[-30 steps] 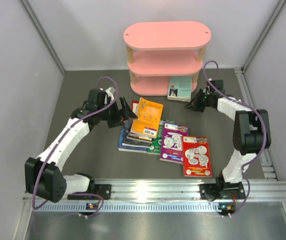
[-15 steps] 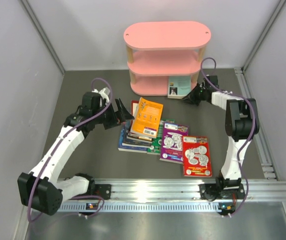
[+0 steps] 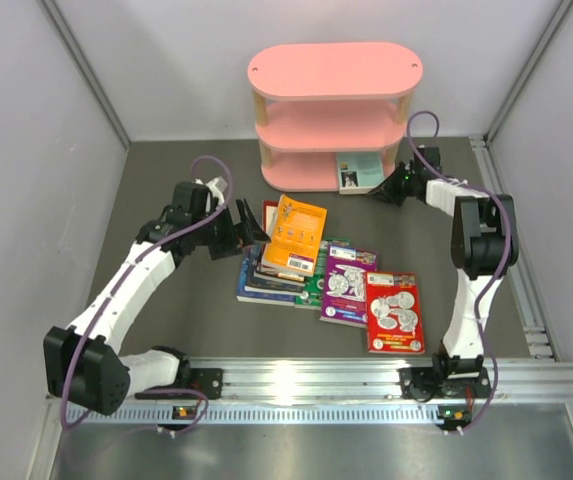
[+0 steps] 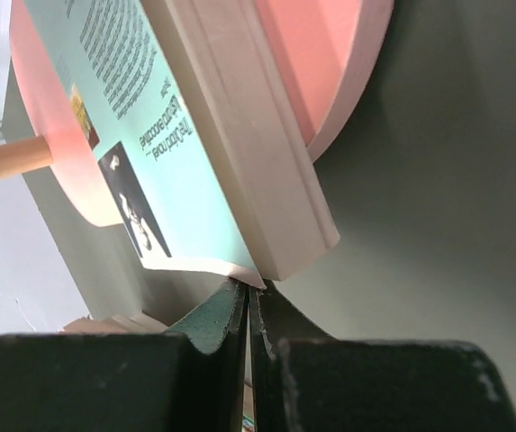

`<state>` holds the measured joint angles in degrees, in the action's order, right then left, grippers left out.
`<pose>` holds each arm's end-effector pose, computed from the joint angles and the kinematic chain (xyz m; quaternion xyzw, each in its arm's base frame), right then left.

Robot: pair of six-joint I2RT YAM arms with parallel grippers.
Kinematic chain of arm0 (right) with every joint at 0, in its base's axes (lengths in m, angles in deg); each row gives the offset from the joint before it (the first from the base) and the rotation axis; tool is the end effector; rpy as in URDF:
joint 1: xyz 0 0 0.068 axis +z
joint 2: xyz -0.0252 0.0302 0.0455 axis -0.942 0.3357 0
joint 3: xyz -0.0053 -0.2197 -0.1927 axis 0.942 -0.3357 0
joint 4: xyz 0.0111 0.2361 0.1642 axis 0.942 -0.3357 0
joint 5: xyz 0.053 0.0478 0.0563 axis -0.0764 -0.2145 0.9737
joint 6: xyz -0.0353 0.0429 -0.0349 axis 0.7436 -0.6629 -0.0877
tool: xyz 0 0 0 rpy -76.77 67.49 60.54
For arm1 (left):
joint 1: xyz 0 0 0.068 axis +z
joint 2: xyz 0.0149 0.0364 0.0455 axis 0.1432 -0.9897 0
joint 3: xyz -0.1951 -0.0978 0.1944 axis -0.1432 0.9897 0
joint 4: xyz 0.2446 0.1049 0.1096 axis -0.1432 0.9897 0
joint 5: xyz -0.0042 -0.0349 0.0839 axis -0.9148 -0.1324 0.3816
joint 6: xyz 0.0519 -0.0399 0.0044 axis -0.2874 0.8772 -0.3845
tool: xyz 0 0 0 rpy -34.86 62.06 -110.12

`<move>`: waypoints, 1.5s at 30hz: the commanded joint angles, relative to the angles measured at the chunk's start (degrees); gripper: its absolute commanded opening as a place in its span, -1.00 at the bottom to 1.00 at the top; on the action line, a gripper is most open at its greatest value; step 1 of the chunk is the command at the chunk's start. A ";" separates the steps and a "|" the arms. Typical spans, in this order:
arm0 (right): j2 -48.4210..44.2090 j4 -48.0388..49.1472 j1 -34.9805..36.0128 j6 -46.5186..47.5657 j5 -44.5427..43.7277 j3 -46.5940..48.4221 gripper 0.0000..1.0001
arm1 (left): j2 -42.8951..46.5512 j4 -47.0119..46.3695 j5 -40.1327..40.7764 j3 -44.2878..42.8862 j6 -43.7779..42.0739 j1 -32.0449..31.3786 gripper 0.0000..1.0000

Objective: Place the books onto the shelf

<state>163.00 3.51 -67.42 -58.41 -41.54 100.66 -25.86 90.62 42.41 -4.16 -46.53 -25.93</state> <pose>0.4960 0.0483 0.1486 0.2725 0.8647 0.3464 0.2411 0.2645 -0.1057 0.2999 -0.0674 0.9053 -0.3343 0.2534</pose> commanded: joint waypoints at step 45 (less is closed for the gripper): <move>-25.37 0.42 19.63 -6.40 4.42 -20.97 0.24 | -20.68 -15.98 -8.46 -8.14 -4.01 -0.59 0.94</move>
<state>140.64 9.02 -48.04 -68.23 -34.41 78.16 -45.58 76.61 35.79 -9.87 -48.51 -26.39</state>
